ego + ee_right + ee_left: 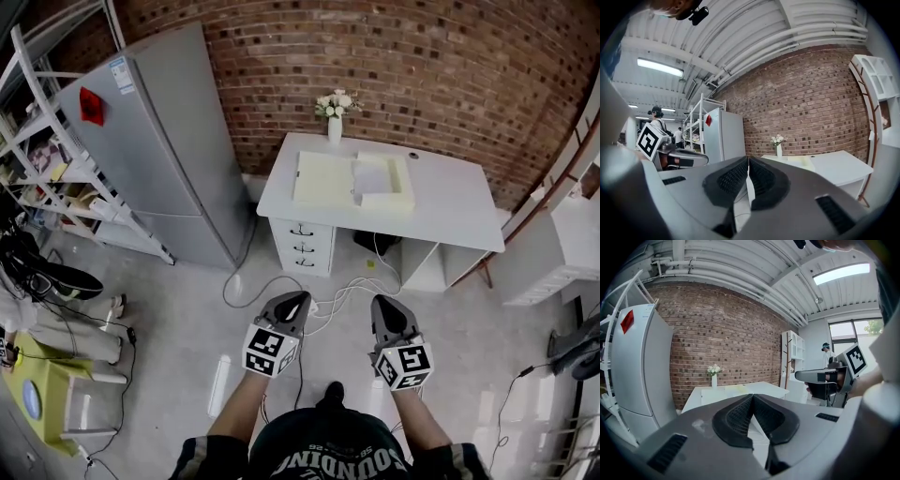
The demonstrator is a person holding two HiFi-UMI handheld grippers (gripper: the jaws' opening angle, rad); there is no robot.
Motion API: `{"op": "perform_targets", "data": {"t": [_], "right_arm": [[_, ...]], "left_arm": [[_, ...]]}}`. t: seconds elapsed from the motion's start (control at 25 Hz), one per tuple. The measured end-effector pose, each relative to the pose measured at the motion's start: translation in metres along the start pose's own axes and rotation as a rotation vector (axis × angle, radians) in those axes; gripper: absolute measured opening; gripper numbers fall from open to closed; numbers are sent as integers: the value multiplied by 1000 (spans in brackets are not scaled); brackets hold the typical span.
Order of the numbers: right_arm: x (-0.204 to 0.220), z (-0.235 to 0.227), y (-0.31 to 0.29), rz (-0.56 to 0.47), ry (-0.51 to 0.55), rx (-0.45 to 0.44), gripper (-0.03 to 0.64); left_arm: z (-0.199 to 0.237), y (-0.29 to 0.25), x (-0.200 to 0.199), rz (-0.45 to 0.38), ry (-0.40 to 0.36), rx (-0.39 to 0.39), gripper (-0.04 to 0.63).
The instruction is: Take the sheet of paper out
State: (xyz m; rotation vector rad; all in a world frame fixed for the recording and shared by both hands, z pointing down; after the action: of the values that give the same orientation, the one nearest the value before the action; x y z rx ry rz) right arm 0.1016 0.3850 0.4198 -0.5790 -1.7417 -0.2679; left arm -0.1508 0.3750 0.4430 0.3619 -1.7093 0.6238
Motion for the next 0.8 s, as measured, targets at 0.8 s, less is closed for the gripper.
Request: {"op": "perform_targets", "data": {"t": [0.8], "right_arm": [[-11,-63,-11,39,-8,-54,71]], "left_arm": [[-20,-63,-18,23,5,-24,11]]}}
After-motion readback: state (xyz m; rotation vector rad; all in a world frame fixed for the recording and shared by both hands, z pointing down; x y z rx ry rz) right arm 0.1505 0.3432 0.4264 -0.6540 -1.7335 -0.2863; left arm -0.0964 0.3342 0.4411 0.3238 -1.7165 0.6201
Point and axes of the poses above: the fingertips, and each gripper's own axes: y backward along the fingers, z to its left, x out of its underside, the point moved 10 cm from there along y, backward along the fingers, and after that the axes turned 11 degrees about -y, right-handed, at the moved point
